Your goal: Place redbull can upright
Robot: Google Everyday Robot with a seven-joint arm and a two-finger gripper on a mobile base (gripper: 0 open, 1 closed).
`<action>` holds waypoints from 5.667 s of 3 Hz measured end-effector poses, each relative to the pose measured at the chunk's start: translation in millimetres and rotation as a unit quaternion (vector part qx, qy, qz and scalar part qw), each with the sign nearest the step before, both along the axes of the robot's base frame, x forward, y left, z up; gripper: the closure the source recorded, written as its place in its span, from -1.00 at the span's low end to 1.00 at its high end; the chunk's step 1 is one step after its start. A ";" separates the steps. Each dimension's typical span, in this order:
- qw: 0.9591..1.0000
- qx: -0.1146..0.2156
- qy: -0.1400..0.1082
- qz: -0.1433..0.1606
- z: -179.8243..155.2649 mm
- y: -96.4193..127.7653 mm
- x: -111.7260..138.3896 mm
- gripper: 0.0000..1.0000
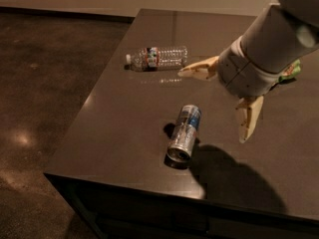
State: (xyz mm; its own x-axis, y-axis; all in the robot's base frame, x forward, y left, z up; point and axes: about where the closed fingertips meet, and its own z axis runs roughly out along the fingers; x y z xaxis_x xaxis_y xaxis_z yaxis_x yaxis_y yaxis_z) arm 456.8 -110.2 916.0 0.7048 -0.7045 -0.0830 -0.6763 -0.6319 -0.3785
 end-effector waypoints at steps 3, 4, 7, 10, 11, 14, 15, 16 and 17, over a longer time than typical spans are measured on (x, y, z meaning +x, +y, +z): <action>0.984 -0.089 -0.055 0.144 -29.2 30.8 -22.2 -1.00; 0.977 -0.121 -0.055 0.166 -34.7 36.5 -22.4 -1.00; 0.958 -0.180 -0.014 0.225 -56.9 44.3 -41.5 -1.00; 0.951 -0.193 0.009 0.241 -71.1 61.7 -56.1 -0.64; 0.951 -0.196 0.013 0.239 -72.7 65.8 -51.6 -0.18; 0.975 -0.149 0.048 0.159 -52.6 69.6 -22.0 1.00; 0.984 -0.076 0.120 0.106 -27.6 70.9 -13.8 1.00; 0.982 0.025 0.181 0.049 0.9 72.9 1.8 1.00; 0.965 0.128 0.230 -0.002 26.8 75.2 5.3 1.00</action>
Offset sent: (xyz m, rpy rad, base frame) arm -0.0248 0.0343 -0.0390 -0.1833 -0.1274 0.3495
